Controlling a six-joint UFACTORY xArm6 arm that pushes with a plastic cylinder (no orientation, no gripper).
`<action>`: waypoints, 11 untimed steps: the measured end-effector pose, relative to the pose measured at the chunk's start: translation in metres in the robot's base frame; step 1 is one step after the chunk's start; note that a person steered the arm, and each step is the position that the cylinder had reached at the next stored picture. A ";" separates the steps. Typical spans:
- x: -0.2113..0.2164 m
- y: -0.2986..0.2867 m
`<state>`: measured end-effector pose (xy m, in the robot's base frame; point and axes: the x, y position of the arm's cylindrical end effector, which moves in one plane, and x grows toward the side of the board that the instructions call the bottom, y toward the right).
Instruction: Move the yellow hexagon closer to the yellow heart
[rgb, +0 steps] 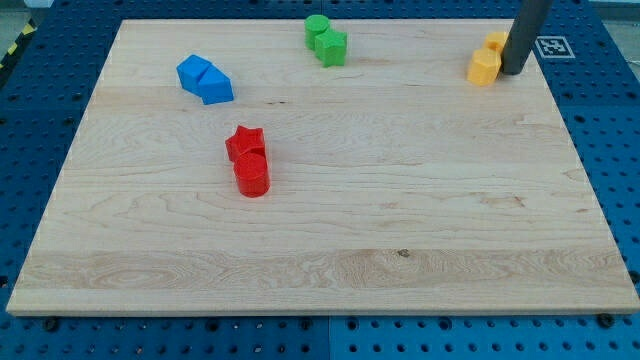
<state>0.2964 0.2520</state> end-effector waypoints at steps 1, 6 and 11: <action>-0.012 0.000; 0.043 0.014; 0.049 -0.024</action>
<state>0.3458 0.2284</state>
